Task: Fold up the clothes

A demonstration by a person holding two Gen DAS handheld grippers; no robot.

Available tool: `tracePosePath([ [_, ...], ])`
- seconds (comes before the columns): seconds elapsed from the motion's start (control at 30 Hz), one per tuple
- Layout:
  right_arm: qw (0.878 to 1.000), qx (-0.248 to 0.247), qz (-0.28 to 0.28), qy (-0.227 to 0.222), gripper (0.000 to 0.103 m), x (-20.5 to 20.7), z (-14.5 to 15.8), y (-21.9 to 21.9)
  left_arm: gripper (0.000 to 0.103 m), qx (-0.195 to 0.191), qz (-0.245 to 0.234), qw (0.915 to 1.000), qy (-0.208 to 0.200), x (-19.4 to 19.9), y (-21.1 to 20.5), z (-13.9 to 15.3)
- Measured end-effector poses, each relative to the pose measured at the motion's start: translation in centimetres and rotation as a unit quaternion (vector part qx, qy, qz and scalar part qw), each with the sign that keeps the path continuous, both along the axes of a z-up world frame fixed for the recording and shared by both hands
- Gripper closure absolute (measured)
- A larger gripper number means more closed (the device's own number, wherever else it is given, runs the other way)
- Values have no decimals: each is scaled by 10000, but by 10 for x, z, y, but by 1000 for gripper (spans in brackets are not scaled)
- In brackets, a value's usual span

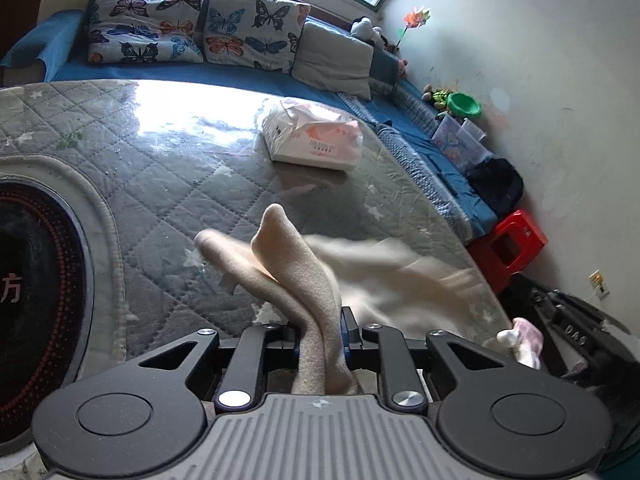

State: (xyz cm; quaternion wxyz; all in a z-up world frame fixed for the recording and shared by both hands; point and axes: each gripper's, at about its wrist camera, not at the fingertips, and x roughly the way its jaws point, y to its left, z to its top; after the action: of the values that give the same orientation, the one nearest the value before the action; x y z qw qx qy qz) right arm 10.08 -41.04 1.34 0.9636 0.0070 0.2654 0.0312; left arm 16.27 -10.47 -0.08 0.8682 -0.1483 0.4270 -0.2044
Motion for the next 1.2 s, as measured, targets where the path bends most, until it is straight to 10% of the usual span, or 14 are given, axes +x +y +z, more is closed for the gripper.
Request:
tracePosePath([
  [0.6, 9995, 29, 97, 285, 97, 7, -25, 14, 73, 496, 105, 9987, 58, 0, 5, -14],
  [1.2, 9977, 81, 443, 502, 59, -13, -44, 34, 37, 1349, 495, 9892, -279, -2, 20, -18],
])
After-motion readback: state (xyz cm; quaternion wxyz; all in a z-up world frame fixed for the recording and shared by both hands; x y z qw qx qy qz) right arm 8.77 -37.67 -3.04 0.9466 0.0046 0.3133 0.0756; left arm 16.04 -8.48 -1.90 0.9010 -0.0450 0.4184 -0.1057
